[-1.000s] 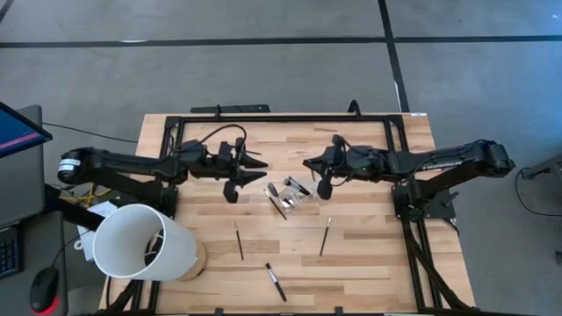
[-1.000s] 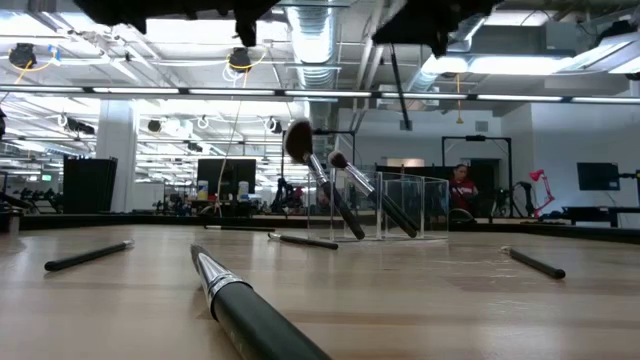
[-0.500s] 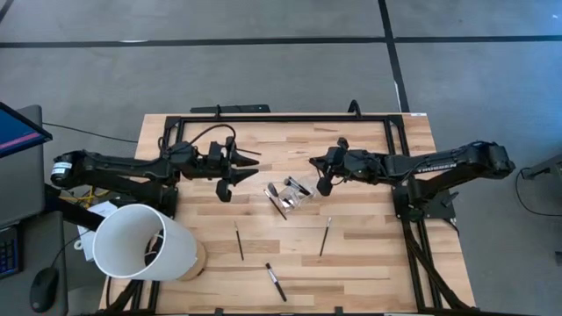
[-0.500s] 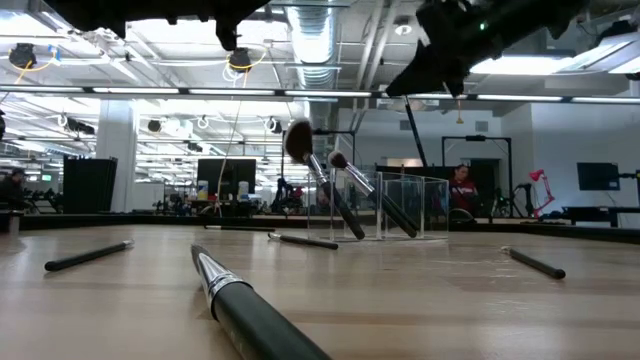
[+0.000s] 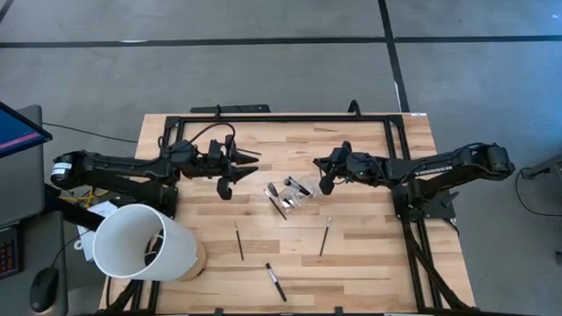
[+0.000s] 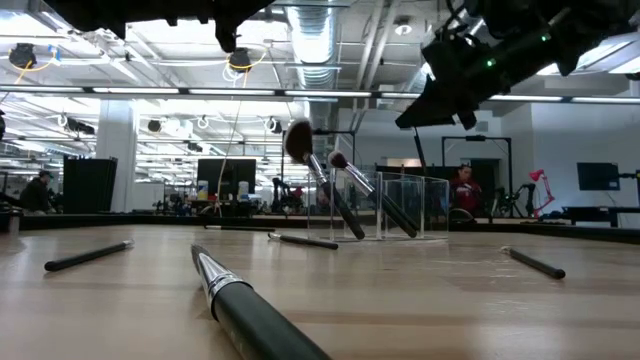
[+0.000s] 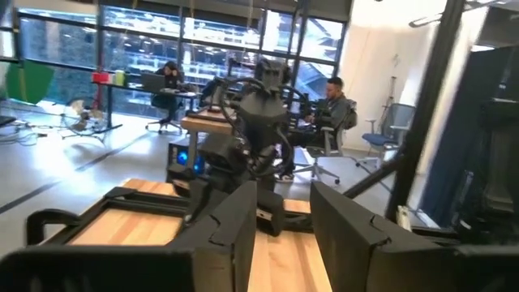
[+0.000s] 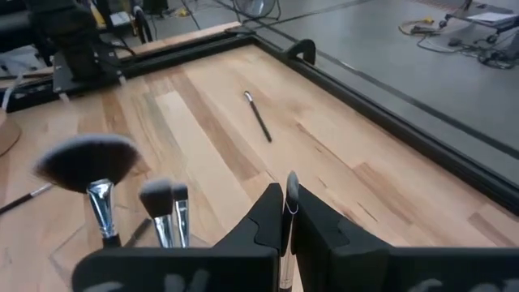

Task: Put items in baskets/containers
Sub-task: Put the black foundation brush into the transparent organizer, then put the white eyeshadow brush into the transparent organizer

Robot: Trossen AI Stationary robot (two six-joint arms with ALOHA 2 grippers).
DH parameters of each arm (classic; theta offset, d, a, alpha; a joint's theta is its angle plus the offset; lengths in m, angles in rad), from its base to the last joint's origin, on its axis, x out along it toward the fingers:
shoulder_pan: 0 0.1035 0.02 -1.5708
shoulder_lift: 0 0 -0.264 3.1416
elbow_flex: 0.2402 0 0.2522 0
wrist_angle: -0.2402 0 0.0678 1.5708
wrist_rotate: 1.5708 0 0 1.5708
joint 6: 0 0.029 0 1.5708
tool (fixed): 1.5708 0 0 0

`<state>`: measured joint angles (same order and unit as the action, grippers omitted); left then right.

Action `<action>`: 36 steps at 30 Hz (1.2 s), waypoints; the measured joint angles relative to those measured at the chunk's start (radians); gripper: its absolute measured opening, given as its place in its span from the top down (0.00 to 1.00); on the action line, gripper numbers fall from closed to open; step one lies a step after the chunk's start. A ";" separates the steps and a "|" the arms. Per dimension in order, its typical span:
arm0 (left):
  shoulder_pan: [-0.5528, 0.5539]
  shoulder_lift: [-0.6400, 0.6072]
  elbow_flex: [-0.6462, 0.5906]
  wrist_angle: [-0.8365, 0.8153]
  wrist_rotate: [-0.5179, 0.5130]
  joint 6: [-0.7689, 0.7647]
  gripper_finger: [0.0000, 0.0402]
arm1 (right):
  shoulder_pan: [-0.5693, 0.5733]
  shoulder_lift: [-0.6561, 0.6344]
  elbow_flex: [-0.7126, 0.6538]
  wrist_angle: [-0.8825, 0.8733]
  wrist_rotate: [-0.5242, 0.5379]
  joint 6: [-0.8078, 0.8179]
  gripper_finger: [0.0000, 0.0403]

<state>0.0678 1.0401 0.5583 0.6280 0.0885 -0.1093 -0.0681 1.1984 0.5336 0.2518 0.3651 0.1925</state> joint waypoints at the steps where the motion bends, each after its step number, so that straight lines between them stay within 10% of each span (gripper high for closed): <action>1: 0.002 0.000 0.000 0.000 -0.002 0.000 0.71 | 0.000 0.000 -0.003 0.005 0.000 0.001 0.98; 36: 0.009 0.000 0.001 -0.027 -0.221 0.052 0.71 | -0.030 0.000 -0.004 -0.026 -0.023 0.004 0.91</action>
<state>0.0770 1.0405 0.5591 0.6014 -0.1327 -0.0577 -0.0982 1.1984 0.5293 0.2254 0.3419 0.1963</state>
